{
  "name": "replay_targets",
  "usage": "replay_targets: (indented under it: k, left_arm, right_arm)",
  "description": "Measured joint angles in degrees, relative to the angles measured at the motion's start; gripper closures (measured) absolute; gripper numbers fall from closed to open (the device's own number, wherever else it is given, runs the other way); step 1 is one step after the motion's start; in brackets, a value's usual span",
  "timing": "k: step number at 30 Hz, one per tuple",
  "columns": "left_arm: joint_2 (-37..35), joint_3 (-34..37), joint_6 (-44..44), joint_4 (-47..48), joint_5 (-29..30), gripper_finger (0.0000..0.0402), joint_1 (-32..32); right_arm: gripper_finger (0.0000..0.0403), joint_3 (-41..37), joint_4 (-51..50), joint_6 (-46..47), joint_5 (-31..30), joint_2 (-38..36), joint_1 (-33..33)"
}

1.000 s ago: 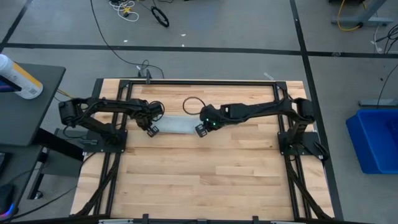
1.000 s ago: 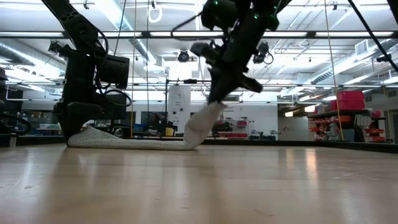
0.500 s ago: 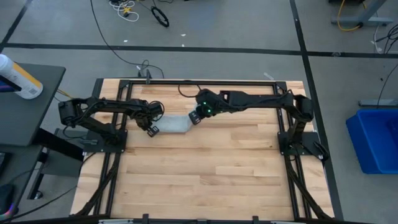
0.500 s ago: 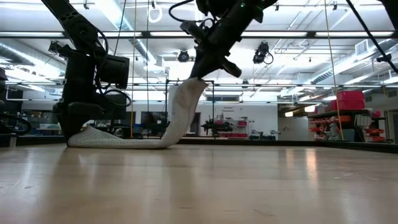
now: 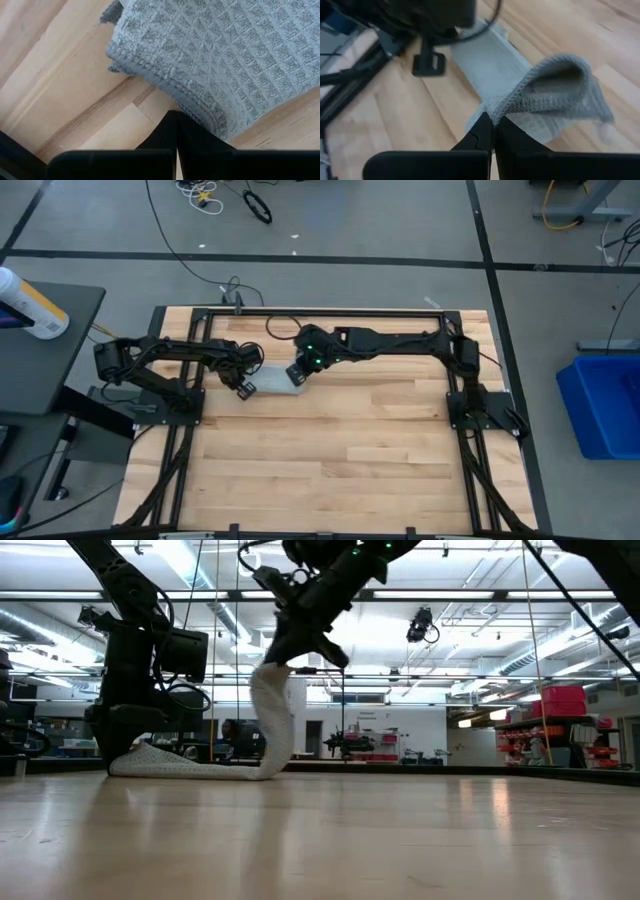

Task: Fold microfiber towels
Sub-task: Fold the gray microfiber towel

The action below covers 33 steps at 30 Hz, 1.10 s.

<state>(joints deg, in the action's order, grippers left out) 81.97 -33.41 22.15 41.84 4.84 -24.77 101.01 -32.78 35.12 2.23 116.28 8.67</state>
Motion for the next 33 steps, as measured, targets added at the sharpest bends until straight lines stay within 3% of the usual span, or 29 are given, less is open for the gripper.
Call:
replay_targets:
  k: [18, 33]
  left_arm:
    - [0.00, 0.07, 1.98, -0.24, 0.81, 0.0401, 0.00]
    - [-2.99, 0.50, 7.19, -1.11, 3.23, 0.0401, -0.02]
  right_arm:
    - [0.0399, 17.31, -1.34, -2.15, 4.53, 11.32, -0.07]
    - [0.0399, 17.42, -1.72, -2.14, 5.12, 12.08, -0.07]
